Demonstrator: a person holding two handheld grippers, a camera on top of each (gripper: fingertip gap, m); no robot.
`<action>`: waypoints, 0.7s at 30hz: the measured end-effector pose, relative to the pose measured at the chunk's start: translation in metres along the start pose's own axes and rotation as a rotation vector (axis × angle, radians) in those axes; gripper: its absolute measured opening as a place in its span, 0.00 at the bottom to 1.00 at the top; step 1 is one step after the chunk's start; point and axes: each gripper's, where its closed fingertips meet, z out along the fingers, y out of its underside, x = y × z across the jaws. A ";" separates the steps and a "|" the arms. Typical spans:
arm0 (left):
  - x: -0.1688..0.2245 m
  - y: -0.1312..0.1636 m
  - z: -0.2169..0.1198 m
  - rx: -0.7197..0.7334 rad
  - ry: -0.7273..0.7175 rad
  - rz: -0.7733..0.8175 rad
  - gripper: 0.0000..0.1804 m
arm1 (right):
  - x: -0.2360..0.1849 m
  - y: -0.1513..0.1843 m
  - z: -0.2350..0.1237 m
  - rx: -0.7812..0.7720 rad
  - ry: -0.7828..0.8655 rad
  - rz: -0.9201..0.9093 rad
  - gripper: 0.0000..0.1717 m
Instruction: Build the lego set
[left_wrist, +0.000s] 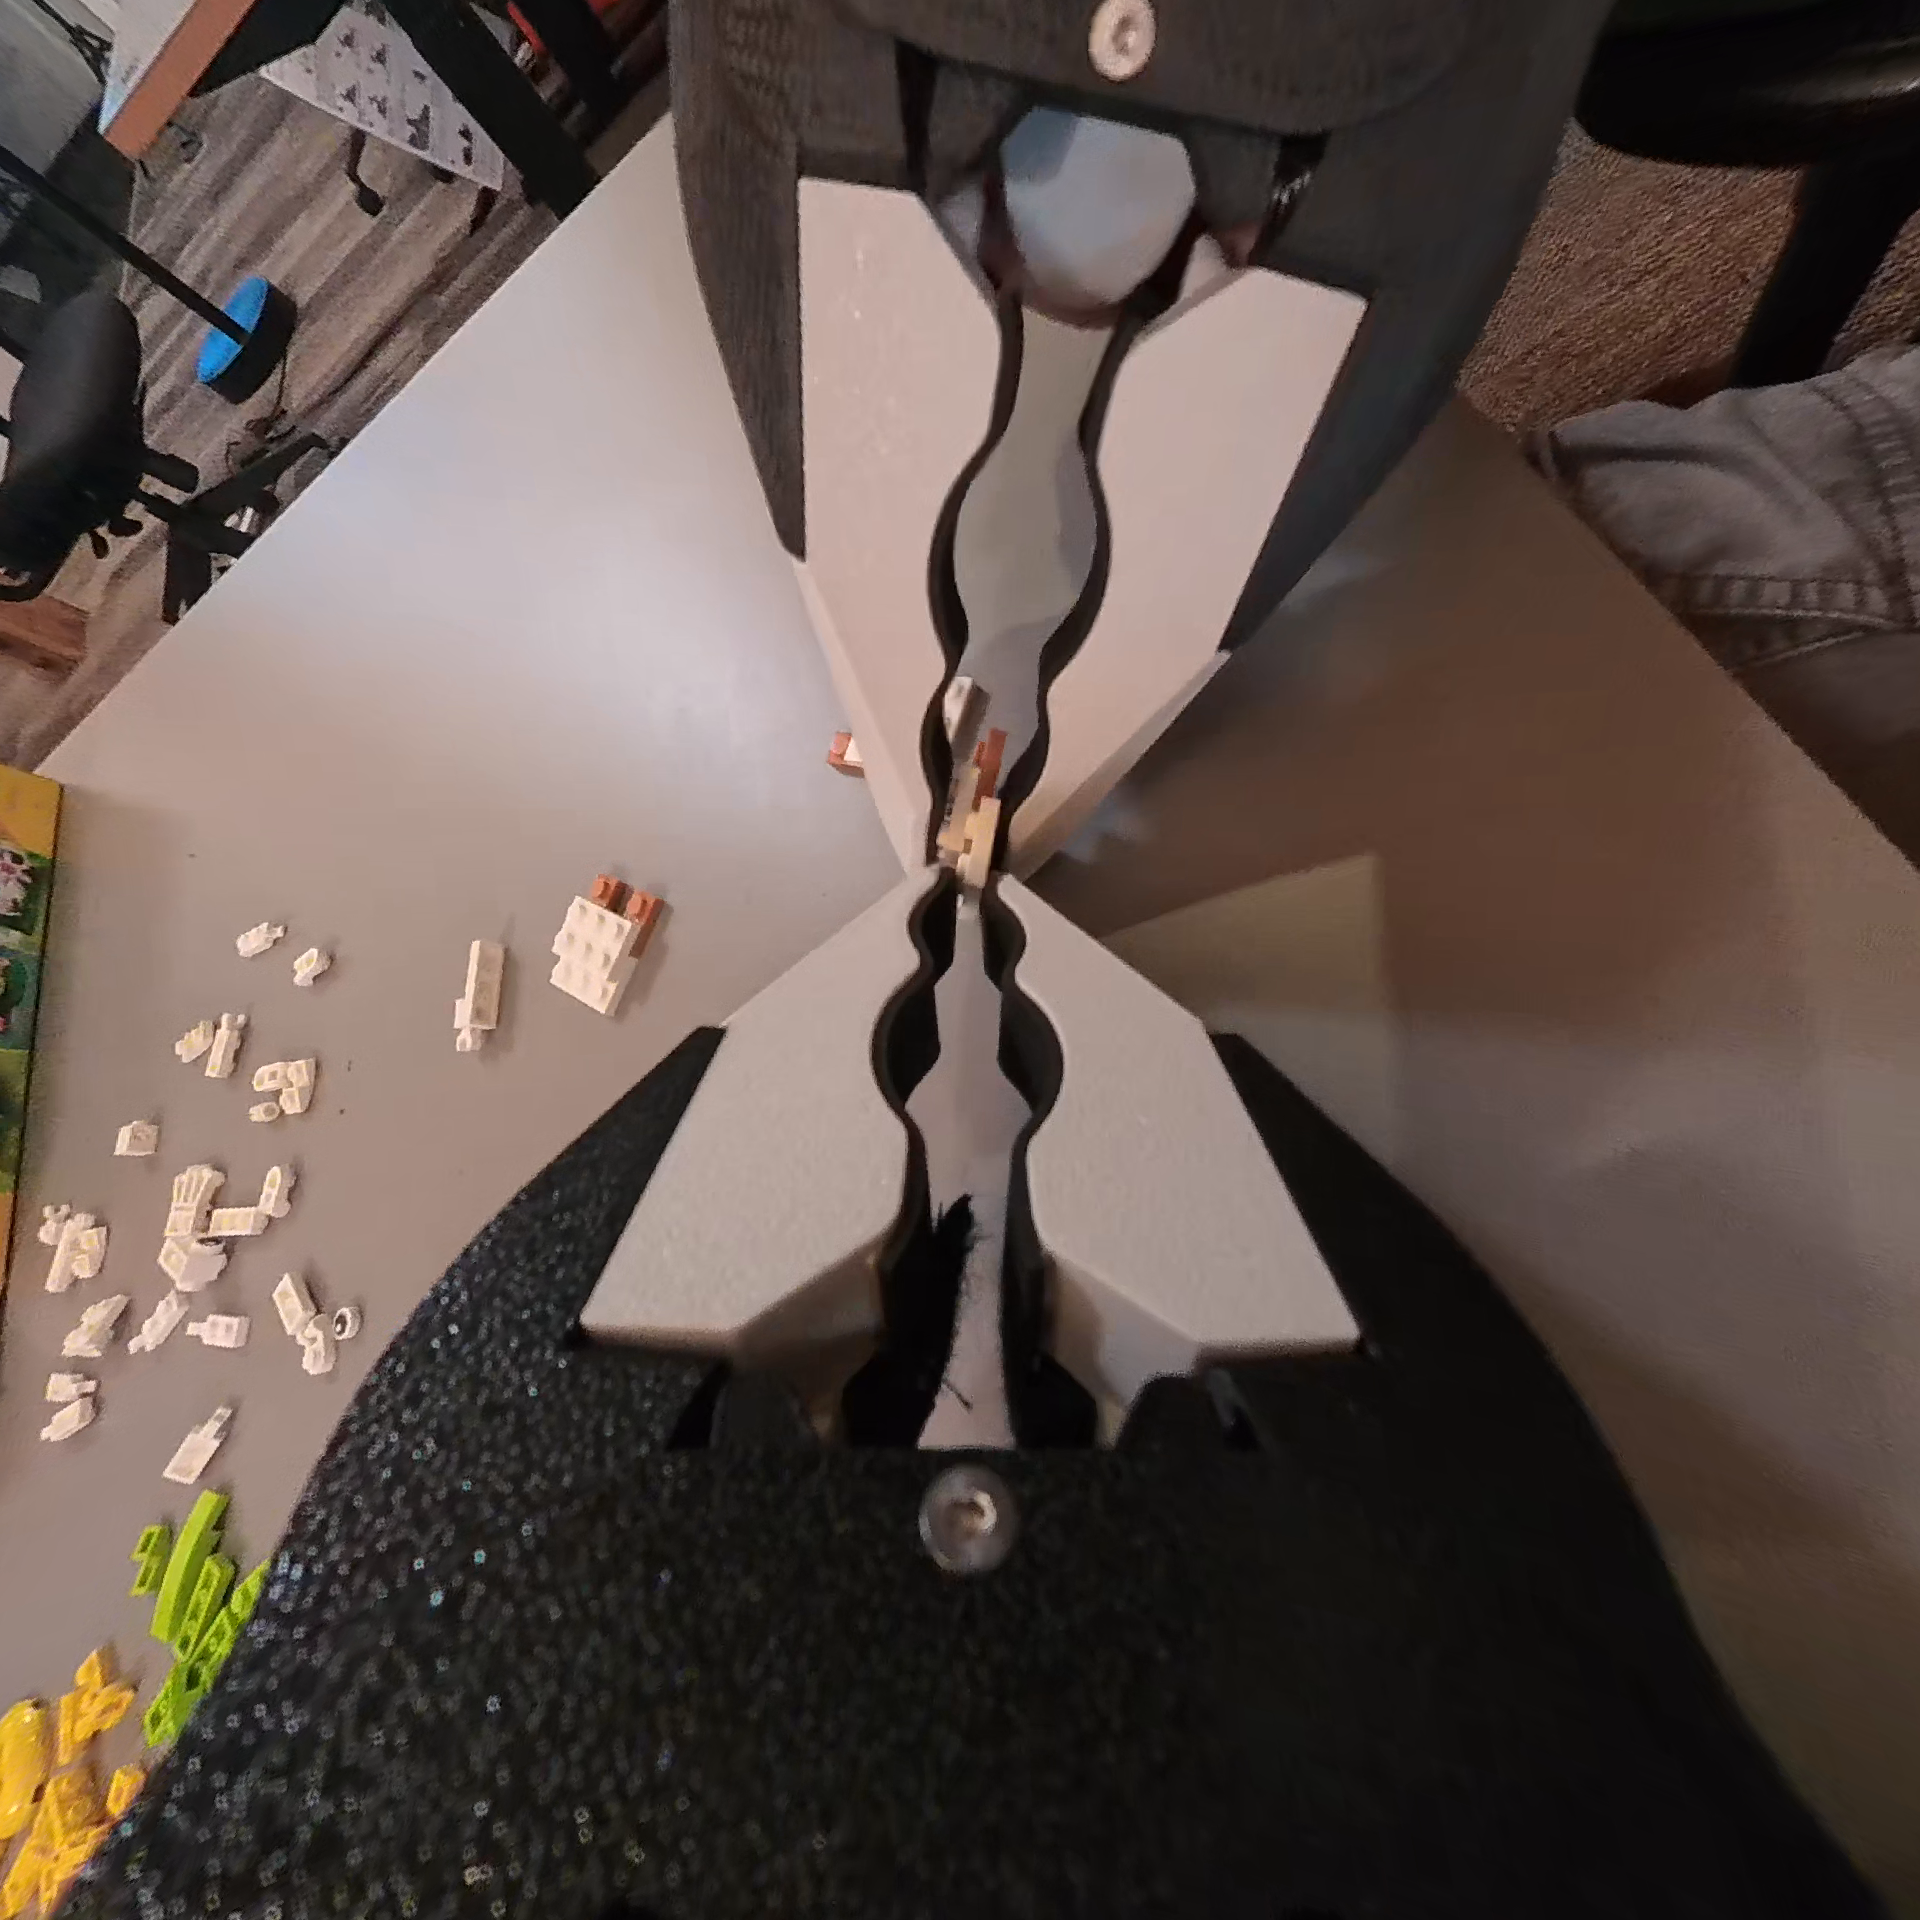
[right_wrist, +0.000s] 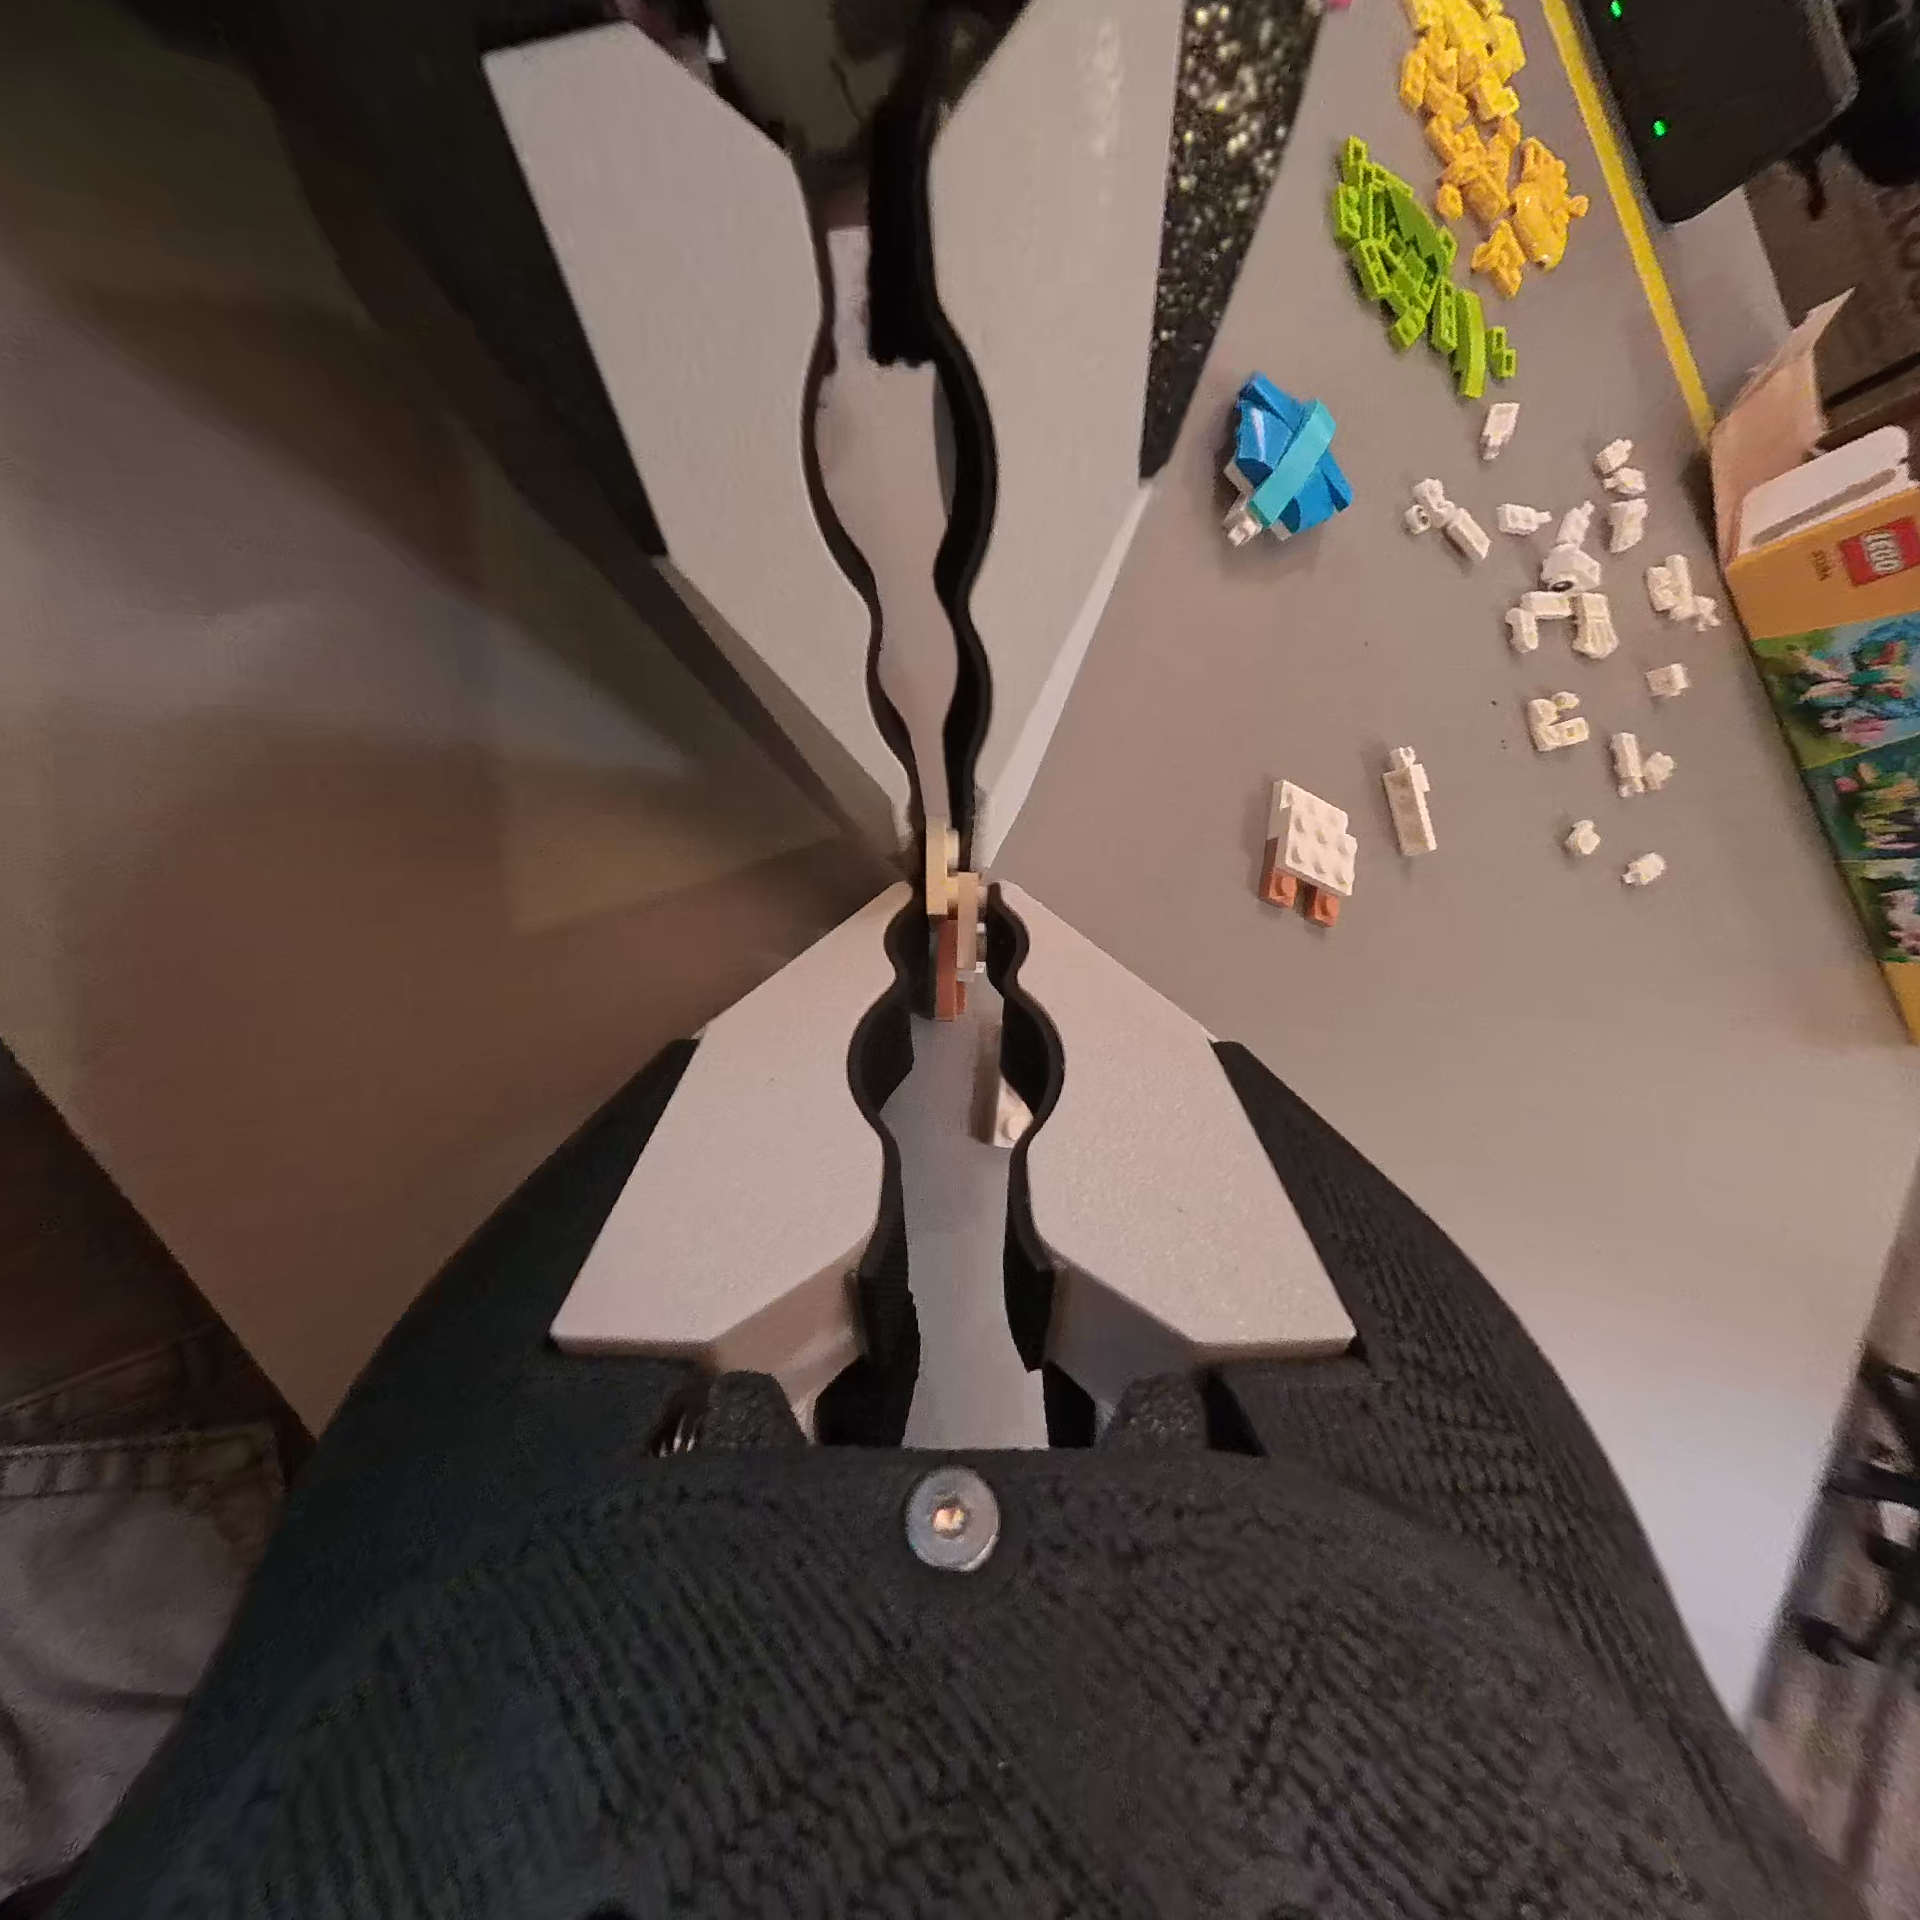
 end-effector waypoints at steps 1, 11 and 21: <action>0.001 0.000 0.000 -0.001 0.006 0.000 0.01 | -0.001 0.000 0.000 0.012 -0.022 0.024 0.06; 0.009 0.004 0.001 -0.019 0.071 -0.035 0.01 | -0.012 -0.004 -0.004 0.064 -0.164 0.149 0.08; 0.009 0.003 0.002 -0.010 0.081 -0.071 0.01 | -0.012 -0.004 -0.004 0.021 -0.097 0.093 0.08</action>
